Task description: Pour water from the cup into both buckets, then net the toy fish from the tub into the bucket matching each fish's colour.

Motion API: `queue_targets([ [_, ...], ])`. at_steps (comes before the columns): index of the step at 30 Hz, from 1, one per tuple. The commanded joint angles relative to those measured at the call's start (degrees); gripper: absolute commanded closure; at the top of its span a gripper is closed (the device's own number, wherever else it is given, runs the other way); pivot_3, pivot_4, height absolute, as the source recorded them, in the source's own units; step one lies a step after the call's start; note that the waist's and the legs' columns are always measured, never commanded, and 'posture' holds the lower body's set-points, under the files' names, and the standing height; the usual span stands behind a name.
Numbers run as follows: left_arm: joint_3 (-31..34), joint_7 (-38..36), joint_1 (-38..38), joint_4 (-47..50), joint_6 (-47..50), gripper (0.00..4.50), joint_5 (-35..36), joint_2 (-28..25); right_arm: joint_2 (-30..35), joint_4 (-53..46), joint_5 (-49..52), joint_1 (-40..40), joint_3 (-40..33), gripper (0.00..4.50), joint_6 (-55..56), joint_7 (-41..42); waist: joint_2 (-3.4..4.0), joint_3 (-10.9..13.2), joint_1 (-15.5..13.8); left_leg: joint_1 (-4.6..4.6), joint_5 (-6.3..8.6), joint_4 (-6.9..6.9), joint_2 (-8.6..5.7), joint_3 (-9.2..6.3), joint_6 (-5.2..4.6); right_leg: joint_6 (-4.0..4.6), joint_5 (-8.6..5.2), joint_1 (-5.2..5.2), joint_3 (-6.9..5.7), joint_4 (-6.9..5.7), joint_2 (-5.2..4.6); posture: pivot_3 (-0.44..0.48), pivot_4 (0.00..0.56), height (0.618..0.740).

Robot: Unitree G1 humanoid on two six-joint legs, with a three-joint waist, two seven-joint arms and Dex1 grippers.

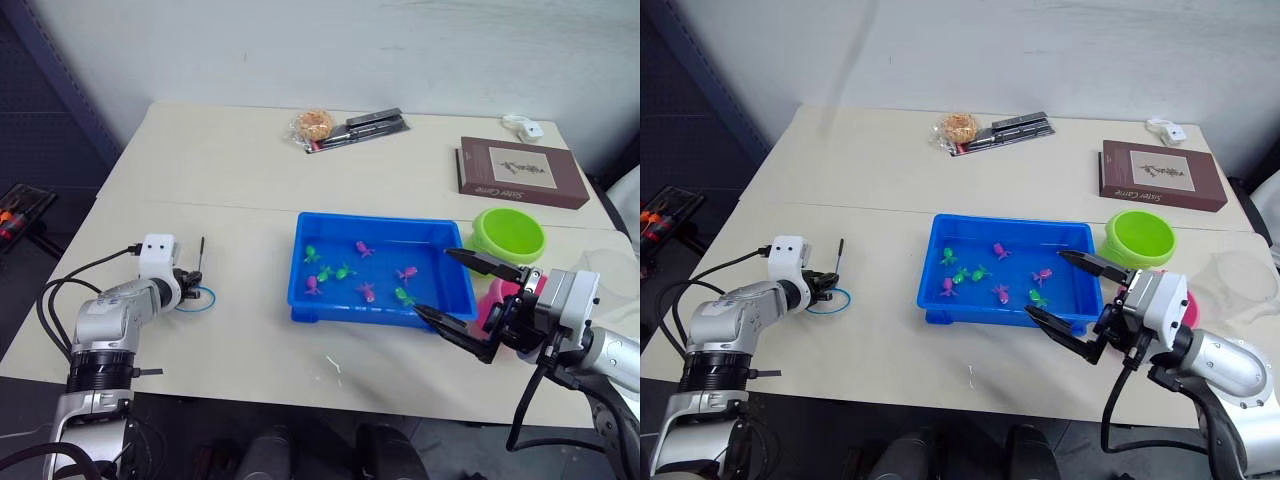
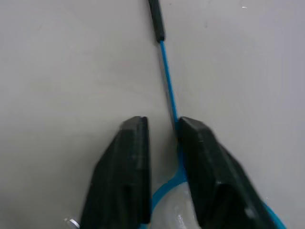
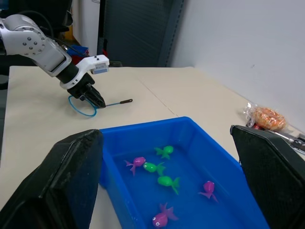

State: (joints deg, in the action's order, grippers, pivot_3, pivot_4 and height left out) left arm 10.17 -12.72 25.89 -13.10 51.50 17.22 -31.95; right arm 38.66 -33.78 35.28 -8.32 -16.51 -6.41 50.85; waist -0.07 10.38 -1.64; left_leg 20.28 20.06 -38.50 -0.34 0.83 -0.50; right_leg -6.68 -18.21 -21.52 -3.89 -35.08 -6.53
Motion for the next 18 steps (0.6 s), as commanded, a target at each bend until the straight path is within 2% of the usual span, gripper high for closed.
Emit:
queue_targets([
  [1, 0.2, -4.9, -4.1, 1.5, 1.6, 4.46, 0.9, -2.0, -0.5, -1.0, -0.1, -1.2, -2.0, 0.0, 1.6, -0.2, 0.01, 0.0, 0.2, 0.0, 0.0, 0.0, 0.01, 0.0, 0.0, 0.0, 0.0, 0.0, 0.01, 0.0, 0.01, 0.0, 0.15, 0.738],
  [4, 3.3, -6.8, -6.2, 5.2, 2.4, 4.46, 2.3, -3.9, -1.3, -1.5, 1.5, -2.7, -4.3, 0.0, 1.2, -1.7, 0.01, 0.0, 0.5, -0.01, 0.0, 0.02, 0.07, 0.0, 0.02, 0.0, 0.0, -0.03, 0.02, 0.0, 0.0, 0.0, 0.15, 0.738],
  [6, 6.5, -16.7, -7.2, 9.9, -4.4, 4.46, 6.8, -6.4, -0.6, -3.6, 4.1, -1.9, -4.4, 0.0, -2.5, -4.0, -0.03, 0.0, 0.7, -0.01, 0.01, 0.04, 0.1, 0.01, 0.04, 0.0, 0.0, -0.03, 0.04, 0.01, -0.01, 0.0, 0.15, 0.738],
  [8, 7.7, -28.6, -7.7, 12.9, -12.2, 4.46, 10.0, -10.1, 2.1, -5.2, 5.3, -0.9, -4.0, 0.0, -6.2, -4.4, -0.12, 0.1, 0.9, 0.02, -0.02, 0.02, 0.2, -0.01, 0.1, 0.01, 0.0, -0.06, 0.07, 0.01, -0.07, 0.0, 0.15, 0.738],
  [9, 7.6, -32.3, -7.7, 13.3, -14.6, 4.46, 10.5, -11.4, 3.2, -5.5, 5.4, -0.6, -4.1, 0.0, -7.3, -4.4, -0.11, 0.1, 0.9, 0.08, 0.0, -0.07, 0.24, -0.04, 0.15, 0.04, -0.02, -0.11, 0.07, 0.01, -0.1, 0.0, 0.15, 0.738],
  [12, 3.2, -47.9, -4.3, 12.7, -26.5, 4.46, 10.0, -16.3, 7.6, -5.4, 6.6, 1.4, -3.9, 0.0, -12.5, -4.5, -0.05, 0.1, 0.5, 0.12, 0.05, -0.17, 0.27, -0.21, 0.23, 0.14, -0.07, -0.06, 0.25, 0.26, -0.15, 0.0, 0.15, 0.738],
  [14, -0.4, -53.9, -1.2, 11.5, -30.0, 4.46, 8.7, -18.4, 10.0, -5.0, 7.2, 2.9, -3.1, 0.0, -14.9, -3.3, 0.04, 0.1, 0.2, 0.12, 0.06, -0.16, 0.23, -0.21, 0.21, 0.14, -0.07, -0.04, 0.26, 0.3, -0.15, 0.0, 0.15, 0.738],
  [16, -7.6, -64.7, 5.5, 10.7, -32.6, 4.46, 7.0, -20.7, 13.7, -4.4, 7.8, 9.1, 1.4, 0.0, -20.9, -3.7, 0.07, 0.2, 0.3, 0.12, 0.07, -0.14, 0.18, -0.2, 0.16, 0.14, -0.07, -0.02, 0.25, 0.33, -0.15, 0.0, 0.15, 0.738],
  [18, -13.3, -71.2, 11.9, 10.9, -31.4, 4.46, 6.9, -20.3, 15.1, -3.3, 8.6, 15.8, 5.5, 0.0, -26.0, -5.1, 0.05, 0.2, 0.4, 0.16, 0.06, -0.29, 0.14, -0.1, 0.1, 0.13, -0.07, -0.07, 0.05, 0.19, 0.04, 0.0, 0.15, 0.738],
])
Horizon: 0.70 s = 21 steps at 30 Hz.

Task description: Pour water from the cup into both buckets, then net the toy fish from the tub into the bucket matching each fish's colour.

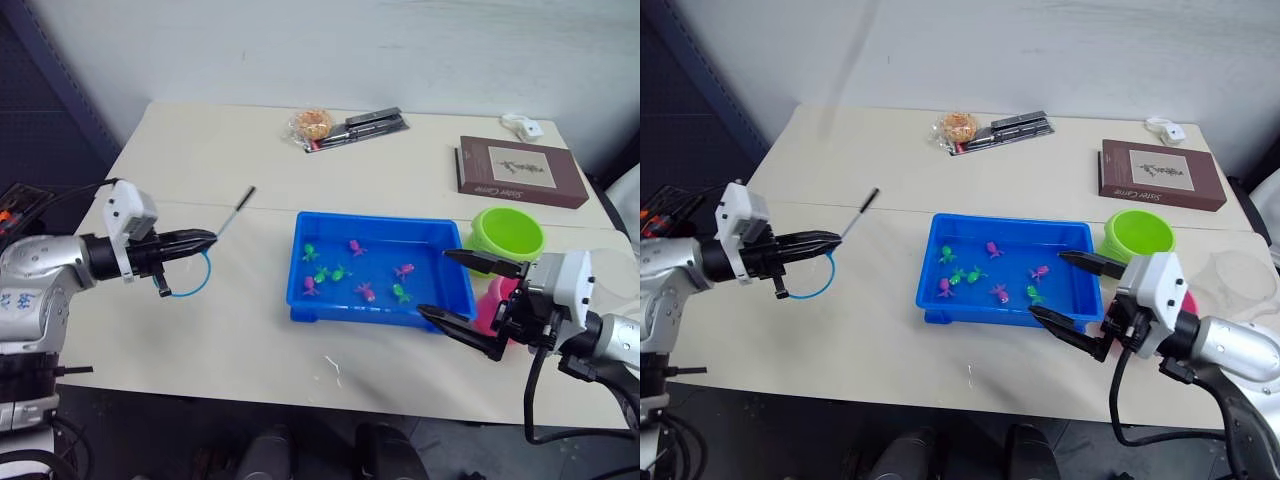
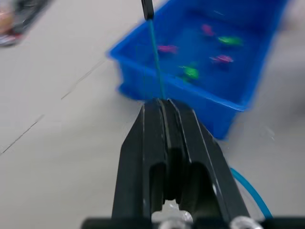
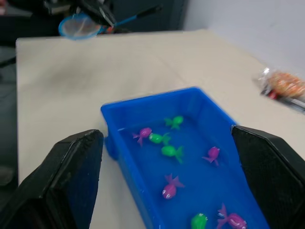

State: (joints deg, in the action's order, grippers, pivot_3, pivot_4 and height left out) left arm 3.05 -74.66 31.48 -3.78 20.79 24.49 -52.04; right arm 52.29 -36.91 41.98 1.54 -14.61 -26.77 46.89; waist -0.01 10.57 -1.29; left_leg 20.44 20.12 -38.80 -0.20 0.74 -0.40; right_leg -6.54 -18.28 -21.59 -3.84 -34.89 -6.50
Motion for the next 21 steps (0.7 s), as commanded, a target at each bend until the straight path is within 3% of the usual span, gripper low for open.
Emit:
queue_targets([
  [1, -8.6, -10.3, 8.8, 1.7, 1.0, 4.46, -1.0, 0.2, 1.9, 0.3, 2.7, 8.7, 5.2, 0.0, -8.2, -1.4, 0.01, 0.0, 0.0, 0.1, -0.01, -0.07, 0.0, -0.02, -0.03, -0.01, 0.01, -0.05, -0.07, -0.02, 0.03, 0.0, 0.15, 0.738],
  [5, -17.5, -13.1, 15.1, 2.4, 2.2, 4.46, -5.9, 2.3, 1.2, 1.5, 5.0, 16.9, 10.2, 0.0, -15.9, -2.6, 0.02, 0.0, 0.2, 0.28, 0.05, -0.1, 0.0, -0.07, -0.15, -0.03, 0.01, -0.14, -0.11, -0.21, 0.11, 0.0, 0.15, 0.738],
  [8, -19.8, -13.3, 17.7, 2.5, 3.4, 4.46, -5.9, 5.7, -0.5, 1.8, 8.4, 20.2, 12.1, 0.0, -21.2, -3.9, -0.01, 0.0, 0.2, 1.03, 0.04, -0.43, -0.06, -0.06, -0.25, -0.09, 0.05, -0.82, -0.27, -0.52, 0.07, 0.0, 0.15, 0.738],
  [11, -22.6, -13.2, 19.0, 1.8, 2.6, 4.46, -7.7, 8.4, -2.5, 0.9, 10.3, 22.2, 14.8, 0.0, -25.6, -5.4, -0.04, 0.0, 0.1, 1.13, 0.02, -0.49, -0.12, -0.05, -0.29, -0.1, 0.05, -0.94, -0.35, -0.64, 0.01, 0.0, 0.15, 0.738],
  [21, -22.4, -12.2, 19.4, 2.0, 5.5, 4.46, -6.6, 13.0, -6.1, 0.7, 6.8, 24.3, 17.8, 0.0, -26.4, -7.0, -0.04, 0.0, 0.1, 1.13, 0.0, -0.53, -0.12, -0.05, -0.31, -0.1, 0.05, -0.94, -0.35, -0.69, 0.02, 0.0, 0.15, 0.738],
])
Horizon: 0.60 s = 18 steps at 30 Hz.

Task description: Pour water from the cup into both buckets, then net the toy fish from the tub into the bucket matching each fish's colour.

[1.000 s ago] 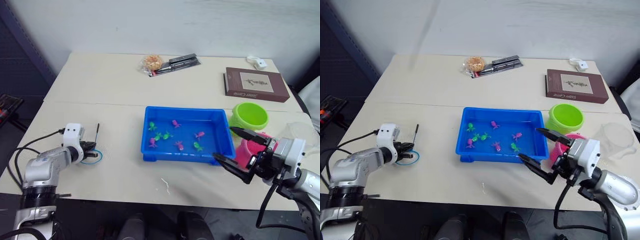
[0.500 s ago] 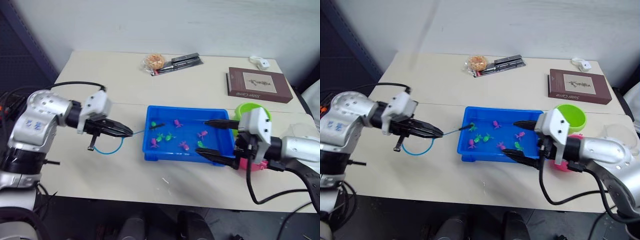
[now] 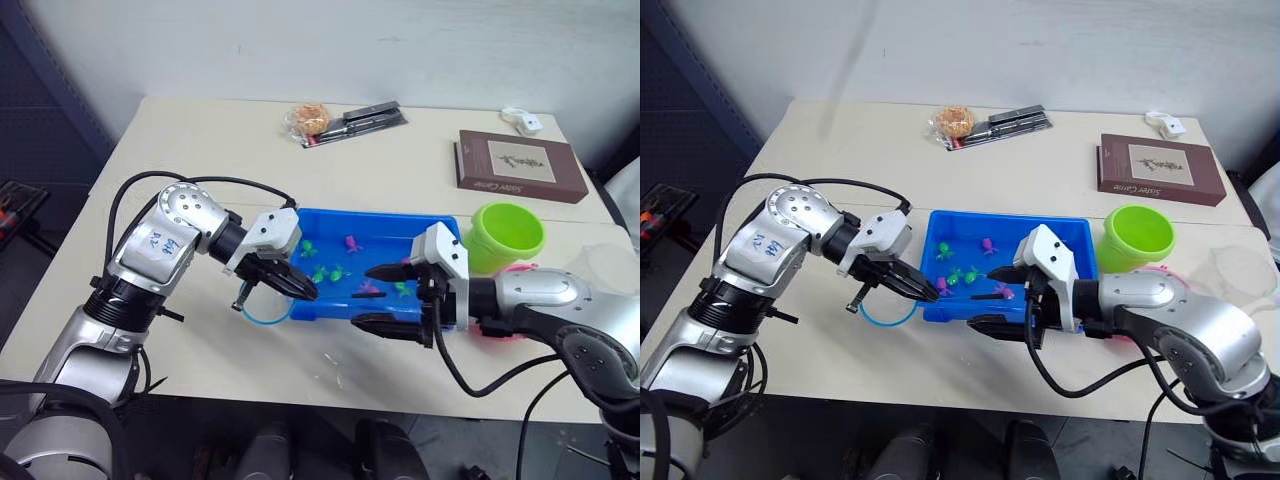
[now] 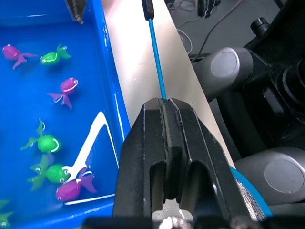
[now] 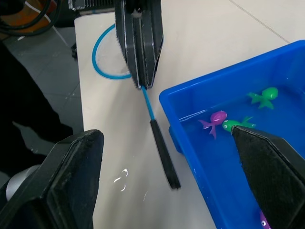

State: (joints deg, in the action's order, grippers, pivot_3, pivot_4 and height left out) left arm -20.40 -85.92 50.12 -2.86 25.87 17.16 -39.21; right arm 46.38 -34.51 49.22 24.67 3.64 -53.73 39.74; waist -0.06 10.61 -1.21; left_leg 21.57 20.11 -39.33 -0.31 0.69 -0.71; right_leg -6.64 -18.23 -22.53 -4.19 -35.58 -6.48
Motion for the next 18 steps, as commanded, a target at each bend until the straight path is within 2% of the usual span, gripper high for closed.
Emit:
queue_targets([
  [1, 1.1, -0.8, 0.8, 1.2, 0.7, 4.46, 0.9, 0.4, -0.2, -1.8, -0.7, 1.2, -0.1, 0.0, 0.4, 0.4, 0.0, 0.0, 0.0, 0.0, 0.0, 0.0, 0.0, 0.0, 0.0, 0.0, 0.0, 0.0, 0.0, 0.0, 0.0, 0.0, 0.15, 0.738],
  [9, 0.8, -0.8, 0.8, 2.0, 0.8, 4.46, 0.6, 0.9, -1.6, -1.0, 0.9, 1.9, 0.3, 0.0, -2.0, 1.3, 0.0, 0.0, 0.0, 0.0, 0.0, -0.03, -0.01, -0.01, 0.0, 0.0, 0.0, 0.0, 0.0, -0.02, -0.01, 0.0, 0.15, 0.738],
  [12, 0.5, -0.8, 0.7, 2.4, 0.9, 4.5, 0.5, 1.1, -1.7, -0.9, 1.7, 2.1, 0.4, 0.8, -3.4, 1.8, 0.0, 0.0, 0.0, 0.0, 0.0, -0.04, -0.01, -0.01, 0.0, 0.0, 0.0, 0.01, 0.0, -0.03, -0.01, 0.0, 0.15, 0.738],
  [18, 0.0, -0.8, 0.6, 2.9, 0.7, 4.5, 0.1, 1.3, -2.5, -1.1, 2.9, 1.8, -0.1, 3.99, -5.1, 1.6, 0.0, 0.0, 0.0, 0.0, 0.0, -0.06, -0.01, -0.01, 0.0, 0.0, 0.0, 0.01, 0.0, -0.04, 0.0, 0.0, 0.15, 0.738],
])
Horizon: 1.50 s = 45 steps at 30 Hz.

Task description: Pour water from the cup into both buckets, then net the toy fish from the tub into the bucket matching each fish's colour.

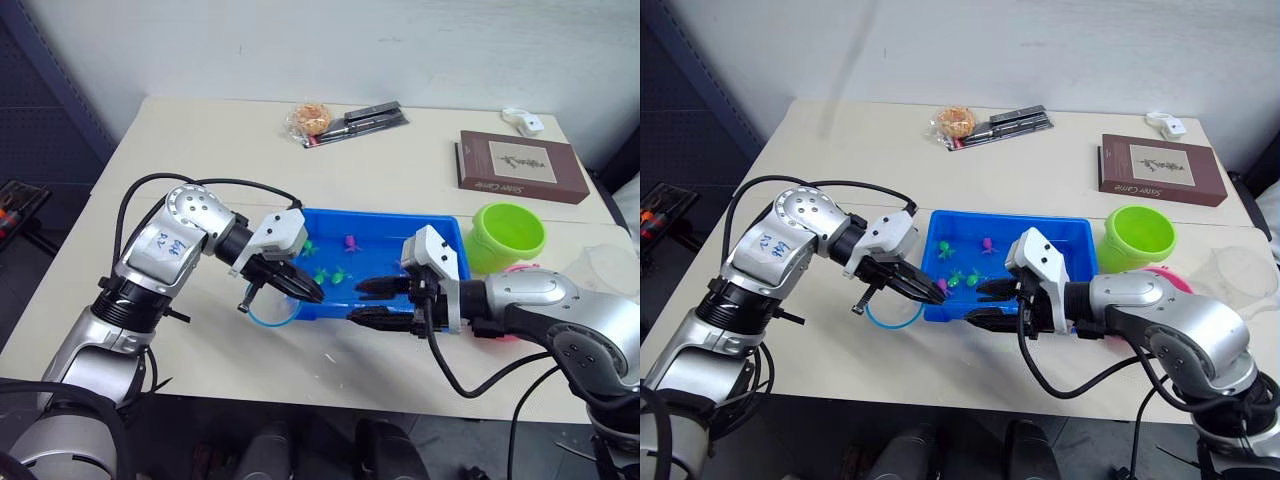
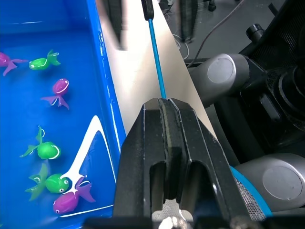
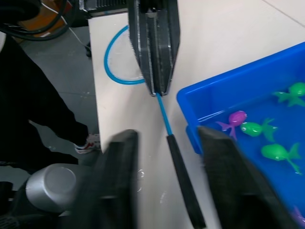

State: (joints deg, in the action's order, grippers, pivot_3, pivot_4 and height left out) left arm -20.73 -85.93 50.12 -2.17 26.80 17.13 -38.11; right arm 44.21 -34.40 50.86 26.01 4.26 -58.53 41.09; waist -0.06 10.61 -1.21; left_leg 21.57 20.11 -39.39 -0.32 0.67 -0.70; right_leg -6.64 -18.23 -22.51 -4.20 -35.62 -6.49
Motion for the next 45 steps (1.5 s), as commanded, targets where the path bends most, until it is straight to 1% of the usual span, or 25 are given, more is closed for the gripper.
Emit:
queue_targets([
  [1, 0.4, -0.7, 0.6, 2.1, -0.4, 4.5, 0.2, 0.3, -0.4, -1.3, 1.4, 0.4, -0.7, 4.43, -0.4, 0.2, 0.0, 0.0, 0.0, 0.0, 0.0, -0.01, 0.0, 0.0, 0.0, 0.0, 0.0, 0.0, 0.0, 0.0, 0.0, 0.0, 0.15, 0.738],
  [5, 0.7, -0.9, 0.6, 2.0, -1.2, 4.5, 0.5, 0.8, -0.4, -1.4, 1.3, 0.0, -0.7, 4.48, -0.3, 0.4, 0.0, 0.0, 0.0, 0.0, 0.0, -0.03, 0.0, 0.0, 0.0, 0.0, 0.0, 0.0, 0.0, -0.02, 0.0, 0.0, 0.15, 0.738],
  [6, 1.4, -1.2, 0.4, 2.4, -0.5, 4.17, 1.8, 1.0, -0.3, -1.6, 0.9, -0.3, -0.6, 4.5, 0.2, 0.7, 0.0, 0.0, 0.0, 0.0, 0.0, -0.04, 0.0, 0.0, 0.0, 0.0, 0.0, 0.0, 0.0, -0.02, 0.0, 0.0, 0.15, 0.738],
  [7, 2.8, -0.6, 0.3, 2.5, -1.4, 3.81, 2.9, 2.1, -0.3, -1.7, 0.7, -0.7, -0.6, 4.5, 0.6, 0.8, 0.0, 0.0, 0.0, 0.0, 0.0, -0.04, 0.0, 0.0, 0.0, 0.0, 0.0, 0.0, 0.0, -0.02, 0.0, 0.0, 0.15, 0.738],
  [8, 3.8, -0.1, 0.1, 2.5, -2.0, 3.56, 3.7, 2.8, -0.3, -1.8, 0.5, -0.9, -0.6, 4.5, 0.9, 0.9, 0.0, 0.0, -0.1, 0.0, 0.0, -0.04, 0.0, -0.01, 0.0, 0.0, 0.0, 0.0, 0.0, -0.03, 0.0, 0.0, 0.15, 0.738],
  [9, 5.6, 0.3, 0.3, 2.2, -2.0, 3.18, 5.7, 4.1, -0.2, -1.9, 0.1, -1.1, -0.5, 4.5, 1.5, 1.4, 0.0, 0.0, -0.1, 0.02, 0.0, -0.07, 0.0, -0.02, 0.0, 0.0, 0.0, 0.01, -0.01, -0.03, -0.01, 0.0, 0.15, 0.738],
  [12, 11.6, 2.0, 1.7, 0.3, -2.1, 1.85, 10.5, 7.0, 0.1, -2.1, -0.9, -1.5, -0.3, 4.5, 2.8, 2.3, 0.0, 0.0, -0.1, 0.07, 0.01, -0.18, 0.0, -0.04, -0.01, -0.01, 0.01, 0.01, -0.01, -0.05, -0.01, 0.0, 0.15, 0.738],
  [13, 13.2, 2.6, 2.1, -0.3, -1.6, 1.32, 11.6, 7.5, 0.2, -2.2, -1.2, -1.6, -0.3, 4.5, 3.2, 2.5, 0.0, 0.0, -0.1, 0.07, 0.01, -0.2, 0.0, -0.05, -0.01, -0.02, 0.01, 0.01, -0.02, -0.07, -0.01, 0.0, 0.15, 0.738],
  [15, 16.2, 3.9, 3.1, -1.9, -0.3, 0.39, 13.5, 7.6, 0.7, -2.7, -1.3, -2.2, -1.2, 4.5, 3.8, 2.9, 0.0, 0.0, 0.0, 0.07, 0.01, -0.25, 0.01, -0.06, -0.01, -0.02, 0.01, 0.01, -0.03, -0.13, 0.0, 0.0, 0.15, 0.738],
  [16, 18.3, 4.9, 3.6, -3.5, 0.3, 0.05, 14.3, 7.1, 1.4, -3.3, -0.7, -3.1, -2.9, 4.5, 3.9, 3.1, 0.0, 0.0, 0.1, 0.06, 0.01, -0.26, 0.01, -0.05, -0.01, -0.02, 0.01, 0.01, -0.02, -0.15, 0.0, 0.0, 0.15, 0.738],
  [18, 21.6, 6.5, 4.2, -6.8, 0.2, 0.05, 14.7, 5.9, 3.1, -4.4, 0.8, -5.0, -6.8, 4.5, 3.7, 3.3, 0.0, 0.0, 0.1, 0.06, 0.01, -0.28, 0.01, -0.06, -0.01, -0.02, 0.01, 0.01, -0.02, -0.19, 0.01, 0.0, 0.15, 0.738],
  [20, 23.9, 7.4, 2.7, -9.3, -3.4, 0.05, 12.8, 3.8, 5.6, -5.0, 2.3, -8.7, -13.5, 4.5, 3.0, 3.1, 0.0, 0.0, 0.1, 0.05, 0.01, -0.28, 0.0, -0.04, -0.01, -0.02, 0.01, 0.0, -0.01, -0.21, -0.01, 0.0, 0.15, 0.738],
  [21, 24.4, 7.6, 2.1, -9.8, -4.7, 0.05, 12.2, 3.1, 6.5, -5.3, 2.9, -10.1, -15.8, 4.5, 2.8, 2.9, 0.0, 0.0, 0.0, 0.03, 0.01, -0.28, 0.0, -0.04, -0.01, -0.02, 0.01, 0.01, -0.01, -0.22, 0.0, 0.0, 0.15, 0.738],
  [23, 25.1, 7.5, -0.3, -12.9, -10.3, 0.05, 9.4, 1.0, 8.4, -5.3, 3.7, -13.6, -21.7, 4.5, 1.7, 1.6, 0.0, 0.0, -0.1, 0.03, 0.01, -0.27, 0.0, -0.04, -0.01, -0.02, 0.01, 0.03, -0.02, -0.21, -0.01, 0.0, 0.15, 0.738],
  [24, 25.1, 7.4, -1.0, -14.1, -12.6, 0.05, 8.3, 0.3, 9.0, -5.4, 4.0, -14.8, -23.4, 4.5, 1.4, 1.1, 0.0, 0.0, -0.1, 0.02, 0.01, -0.28, 0.0, -0.04, -0.01, -0.02, 0.01, 0.04, -0.02, -0.21, -0.01, 0.0, 0.15, 0.738],
  [26, 25.7, 7.4, -3.8, -18.1, -18.7, 0.05, 5.6, -1.5, 11.2, -5.5, 0.9, -18.8, -28.6, 4.5, 1.5, -0.4, 0.0, 0.0, -0.2, 0.02, 0.01, -0.3, 0.0, -0.02, -0.01, -0.02, 0.01, 0.04, -0.02, -0.21, -0.02, 0.0, 0.15, 0.738],
  [28, 26.2, 8.2, -6.5, -19.0, -20.2, 0.05, 5.0, -2.3, 12.9, -5.5, -1.9, -22.0, -32.3, 4.5, 2.6, -0.6, 0.0, 0.0, -0.2, 0.01, 0.01, -0.3, 0.0, 0.01, -0.01, -0.02, 0.01, 0.05, -0.02, -0.22, -0.01, 0.0, 0.15, 0.738],
  [30, 26.4, 9.1, -9.2, -17.5, -19.2, 0.05, 5.6, -2.4, 14.0, -6.0, -2.8, -24.2, -34.3, 4.5, 2.3, -0.9, 0.0, 0.0, -0.2, 0.02, 0.01, -0.3, 0.0, 0.03, -0.02, -0.03, 0.02, 0.04, 0.0, -0.22, -0.01, 0.0, 0.15, 0.738],
  [32, 26.6, 10.4, -12.0, -14.7, -17.6, 0.05, 6.6, -1.9, 15.8, -5.9, -3.0, -25.1, -34.9, 4.5, -2.6, -3.9, -0.01, 0.0, -0.3, 0.01, 0.01, -0.3, 0.0, 0.01, -0.02, -0.04, 0.02, 0.05, 0.0, -0.22, -0.02, 0.0, 0.15, 0.738],
  [34, 26.7, 11.7, -14.3, -12.3, -16.1, 0.05, 7.3, -1.4, 15.9, -5.3, -1.9, -24.5, -34.4, 4.5, -4.2, -5.1, -0.01, 0.0, -0.2, 0.01, 0.01, -0.31, 0.01, 0.0, -0.02, -0.04, 0.02, 0.06, 0.01, -0.23, -0.04, 0.0, 0.15, 0.738],
  [39, 26.6, 14.3, -18.5, -6.9, -13.3, 0.05, 8.5, -0.4, 17.3, -3.0, -8.4, -22.6, -29.5, 4.5, -0.2, -6.4, 0.0, 0.0, -0.1, 0.01, 0.01, -0.33, 0.01, -0.01, -0.01, -0.04, 0.02, 0.06, 0.02, -0.25, -0.04, 0.0, 0.15, 0.738],
  [44, 25.9, 16.2, -19.3, -4.1, -11.5, 0.05, 8.9, 0.5, 13.5, 1.7, 0.2, -16.2, -27.7, 4.5, -9.8, -7.6, 0.0, 0.0, 0.0, -0.02, 0.01, -0.34, 0.03, 0.0, 0.0, -0.04, 0.03, 0.06, 0.04, -0.27, -0.03, 0.0, 0.15, 0.738],
  [45, 25.7, 16.4, -19.3, -4.0, -11.4, 0.05, 8.8, 0.7, 11.9, 2.6, 1.1, -14.5, -26.7, 4.5, -11.2, -8.7, 0.0, 0.0, 0.0, -0.02, 0.0, -0.34, 0.03, -0.01, 0.0, -0.04, 0.03, 0.06, 0.03, -0.27, -0.04, 0.0, 0.15, 0.738],
])
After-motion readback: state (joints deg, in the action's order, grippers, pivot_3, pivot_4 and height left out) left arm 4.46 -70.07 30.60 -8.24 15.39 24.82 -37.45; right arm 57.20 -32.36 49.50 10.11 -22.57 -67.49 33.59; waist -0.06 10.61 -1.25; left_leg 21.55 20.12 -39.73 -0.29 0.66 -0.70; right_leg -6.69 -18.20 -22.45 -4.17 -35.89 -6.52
